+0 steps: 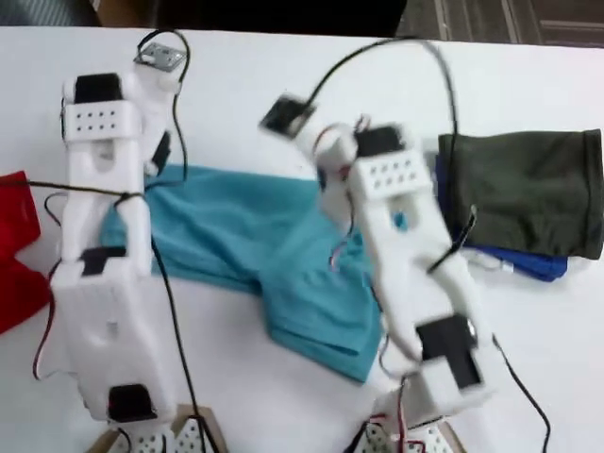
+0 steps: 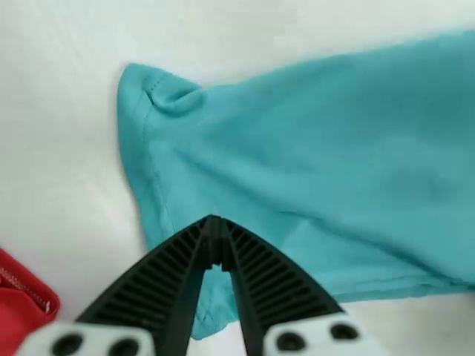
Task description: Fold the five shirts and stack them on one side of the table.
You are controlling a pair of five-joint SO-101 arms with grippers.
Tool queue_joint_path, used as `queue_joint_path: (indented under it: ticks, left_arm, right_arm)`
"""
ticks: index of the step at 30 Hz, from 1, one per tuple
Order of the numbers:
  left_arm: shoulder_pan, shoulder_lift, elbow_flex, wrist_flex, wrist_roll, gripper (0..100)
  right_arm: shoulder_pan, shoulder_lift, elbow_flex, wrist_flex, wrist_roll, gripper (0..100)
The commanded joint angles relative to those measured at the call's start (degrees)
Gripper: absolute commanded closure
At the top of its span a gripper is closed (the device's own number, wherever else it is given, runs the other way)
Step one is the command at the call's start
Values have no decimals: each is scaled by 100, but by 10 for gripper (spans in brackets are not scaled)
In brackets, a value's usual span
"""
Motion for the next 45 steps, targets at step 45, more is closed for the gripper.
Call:
queue_joint_path:
  ticks: [45]
  left_arm:
    - [-185,-2936,6352,-2945,484,973]
  right_arm:
    - [699,-4356,4545,-1059,-246,977]
